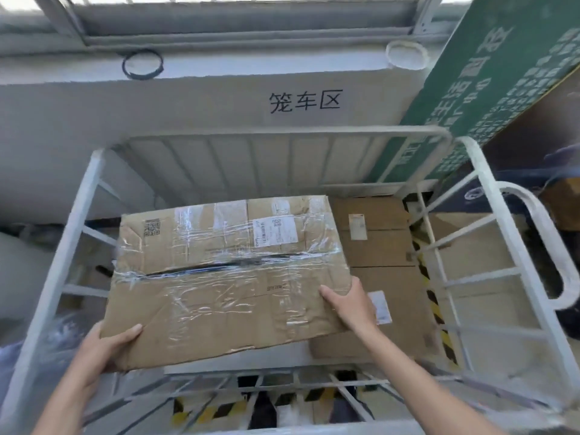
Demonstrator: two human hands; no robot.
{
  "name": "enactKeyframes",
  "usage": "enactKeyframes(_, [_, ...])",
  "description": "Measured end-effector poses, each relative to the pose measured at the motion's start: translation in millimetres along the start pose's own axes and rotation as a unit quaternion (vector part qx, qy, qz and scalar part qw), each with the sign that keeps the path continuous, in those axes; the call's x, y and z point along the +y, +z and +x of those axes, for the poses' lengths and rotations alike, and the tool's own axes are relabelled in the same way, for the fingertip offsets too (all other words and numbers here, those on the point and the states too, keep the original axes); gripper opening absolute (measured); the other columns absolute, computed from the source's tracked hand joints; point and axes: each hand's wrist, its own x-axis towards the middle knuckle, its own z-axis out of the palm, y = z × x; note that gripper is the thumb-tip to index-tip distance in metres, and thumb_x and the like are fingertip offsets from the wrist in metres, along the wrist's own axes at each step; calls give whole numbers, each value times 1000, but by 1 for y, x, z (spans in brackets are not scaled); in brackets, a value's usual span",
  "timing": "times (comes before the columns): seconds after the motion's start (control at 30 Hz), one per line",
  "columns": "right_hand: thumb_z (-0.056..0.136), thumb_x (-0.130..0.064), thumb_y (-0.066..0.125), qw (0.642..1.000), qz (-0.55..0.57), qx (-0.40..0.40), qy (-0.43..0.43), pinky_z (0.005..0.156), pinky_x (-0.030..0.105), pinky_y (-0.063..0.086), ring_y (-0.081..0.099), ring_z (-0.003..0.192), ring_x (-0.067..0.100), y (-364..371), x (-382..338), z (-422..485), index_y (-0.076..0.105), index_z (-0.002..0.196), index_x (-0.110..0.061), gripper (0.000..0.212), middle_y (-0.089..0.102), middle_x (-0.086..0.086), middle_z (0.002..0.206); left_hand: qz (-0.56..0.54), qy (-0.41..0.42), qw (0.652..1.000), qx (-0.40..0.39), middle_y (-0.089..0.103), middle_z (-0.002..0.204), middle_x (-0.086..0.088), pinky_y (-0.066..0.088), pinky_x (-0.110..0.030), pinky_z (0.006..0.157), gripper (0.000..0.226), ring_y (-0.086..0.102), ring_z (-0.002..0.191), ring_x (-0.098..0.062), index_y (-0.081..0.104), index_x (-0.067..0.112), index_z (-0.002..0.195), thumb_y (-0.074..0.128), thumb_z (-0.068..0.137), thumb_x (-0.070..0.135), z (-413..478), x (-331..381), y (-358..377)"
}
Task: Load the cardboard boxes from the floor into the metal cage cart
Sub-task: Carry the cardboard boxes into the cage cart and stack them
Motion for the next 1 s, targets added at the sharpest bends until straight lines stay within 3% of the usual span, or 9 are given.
enactKeyframes(0.13, [78,-60,70,998,-26,-34,51,76,32,42,64,106,22,74,14,26,50,115,-25,56,60,-10,101,50,-68,996,14,69,104,-17,51,-44,87,44,65,88,-28,59,5,116,80,77,4,69,-41,-14])
enactKeyframes(0.27, [80,-58,71,994,-38,-63,83,90,36,48,62,112,24,136,42,72,50,122,-21,60,64,-4,114,95,-86,991,28,74,91,-10,53,-32,69,40,67,75,-24,63,1,112,81,77,9,131,-81,-5])
enactKeyframes(0.33, [80,-57,71,993,-37,-73,83,90,37,49,62,111,23,163,58,101,49,124,-21,61,64,-3,116,102,-96,990,34,72,103,-19,51,-37,76,43,65,84,-28,64,-1,115,81,77,9,167,-101,5])
enactKeyframes(0.43, [79,-57,70,995,-32,-63,76,89,39,51,61,109,21,198,85,148,48,127,-20,64,63,-4,116,115,-94,989,12,73,100,-13,56,-37,72,41,67,85,-28,65,2,116,79,78,9,219,-136,29])
enactKeyframes(0.6, [81,-61,66,997,-49,-13,51,97,41,45,46,127,29,242,136,229,44,139,-12,79,60,5,130,106,-52,993,-10,70,107,-7,51,-39,84,49,67,95,-22,60,18,120,82,77,19,312,-177,87])
enactKeyframes(0.7, [90,-61,57,997,-80,16,-1,104,40,39,39,134,30,266,164,257,37,148,-8,80,54,10,140,116,-41,992,-26,70,115,-10,52,-43,85,53,67,99,-25,59,13,124,81,76,19,369,-196,114])
enactKeyframes(0.8, [100,-50,48,990,-132,28,-46,118,41,26,24,146,30,292,188,266,16,158,-5,80,34,16,156,130,-36,991,-19,67,121,-15,51,-40,80,56,66,93,-23,55,11,127,81,78,18,399,-220,132])
enactKeyframes(0.9, [103,-46,33,951,-297,-6,-80,124,50,5,-10,152,38,318,210,257,-16,157,-19,78,-14,23,164,187,-17,982,-37,58,136,-18,47,-47,95,73,60,110,-30,42,14,138,83,79,28,399,-249,147])
enactKeyframes(1.0, [101,-51,8,906,-399,-80,-115,118,65,0,-33,141,47,341,226,243,-33,149,-29,67,-38,23,154,316,65,946,0,18,163,-16,17,-50,118,106,20,149,-30,16,23,156,63,73,69,384,-269,155])
